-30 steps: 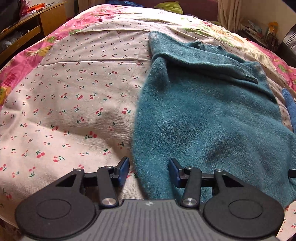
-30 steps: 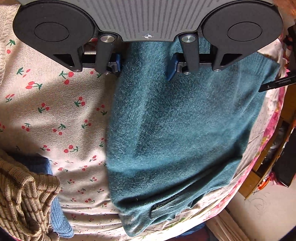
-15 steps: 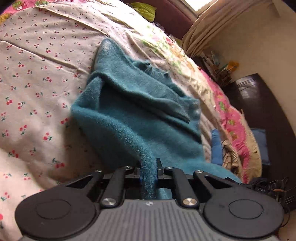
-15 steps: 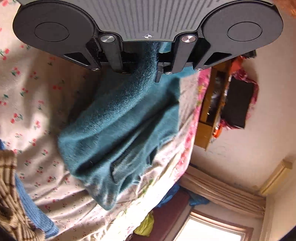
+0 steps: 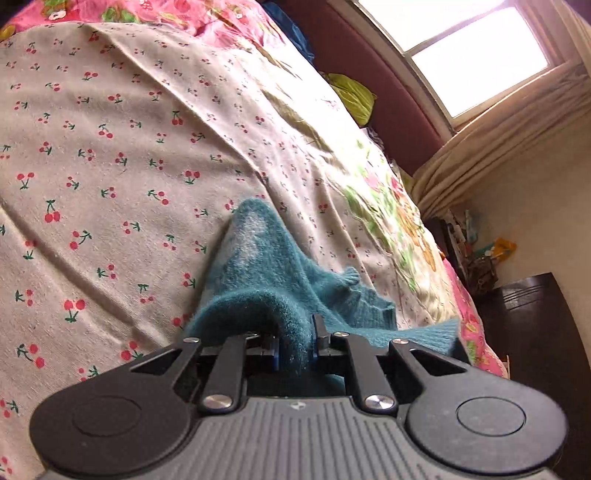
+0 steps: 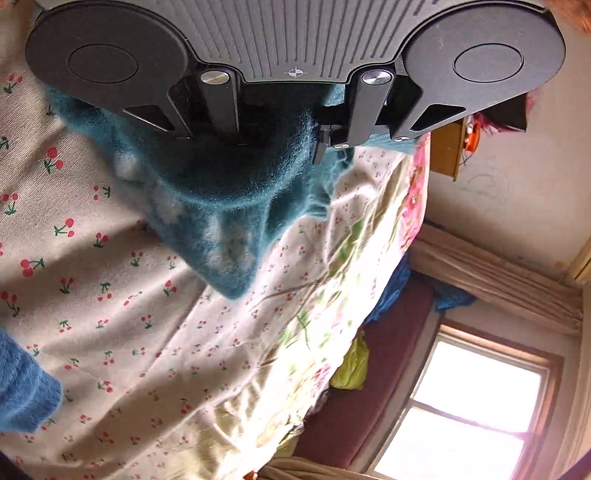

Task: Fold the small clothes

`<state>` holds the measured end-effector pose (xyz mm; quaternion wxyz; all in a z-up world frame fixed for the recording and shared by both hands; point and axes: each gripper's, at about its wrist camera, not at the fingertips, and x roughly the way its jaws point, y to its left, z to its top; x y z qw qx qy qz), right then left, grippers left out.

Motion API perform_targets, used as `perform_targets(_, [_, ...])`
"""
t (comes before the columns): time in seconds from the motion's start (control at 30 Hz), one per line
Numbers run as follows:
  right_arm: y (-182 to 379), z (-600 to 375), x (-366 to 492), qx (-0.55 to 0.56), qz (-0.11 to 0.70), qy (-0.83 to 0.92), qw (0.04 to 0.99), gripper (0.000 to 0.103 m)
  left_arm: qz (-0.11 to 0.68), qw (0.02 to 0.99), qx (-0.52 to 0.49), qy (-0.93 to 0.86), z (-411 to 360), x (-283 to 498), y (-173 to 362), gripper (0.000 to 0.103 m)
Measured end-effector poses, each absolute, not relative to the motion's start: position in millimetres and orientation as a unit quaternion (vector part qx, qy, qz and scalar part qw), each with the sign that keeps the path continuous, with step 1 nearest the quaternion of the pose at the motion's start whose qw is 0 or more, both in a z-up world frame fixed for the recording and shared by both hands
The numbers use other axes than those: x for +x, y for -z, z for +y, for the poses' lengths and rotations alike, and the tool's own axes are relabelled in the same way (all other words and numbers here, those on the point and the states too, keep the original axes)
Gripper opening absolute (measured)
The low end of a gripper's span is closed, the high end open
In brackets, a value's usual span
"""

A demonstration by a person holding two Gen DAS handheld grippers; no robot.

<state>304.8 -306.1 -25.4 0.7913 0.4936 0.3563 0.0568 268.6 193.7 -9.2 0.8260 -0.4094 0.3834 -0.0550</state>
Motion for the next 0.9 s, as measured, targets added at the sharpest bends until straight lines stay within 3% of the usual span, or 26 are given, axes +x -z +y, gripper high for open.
perform_targets(0.2, [11.5,-313.3,300.2,0.488,0.315,-0.075,0.811,0.042,0.368,0.829,-0.419,0.043,190.8,264.3,13.6,0.029])
perform_targets(0.4, [-1.3,-309.7,285.2,0.413,0.300,-0.061,0.858,0.043,0.340,0.840,-0.422,0.032,190.7,255.7,0.3,0.032])
perform_targets(0.57, [-1.2,-321.3,287.7,0.428,0.290,-0.051,0.854,0.048,0.333,0.816,-0.473,0.011,198.1,265.4,10.3,0.032])
perform_targets(0.7, [-3.7,-316.0,291.4,0.400,0.294,-0.053,0.866,0.048,0.315,0.768,-0.558,0.009,207.1,268.3,29.2,0.044])
perform_targets(0.8, [-0.8,-306.3,291.3,0.357,0.310,-0.044,0.880,0.048,0.292,0.753,-0.589,-0.002,214.9,267.5,32.7,0.044])
perform_targets(0.9, [4.6,-301.2,292.2,0.308,0.317,-0.021,0.897,0.046,0.272,0.786,-0.554,-0.032,219.6,262.4,16.5,0.045])
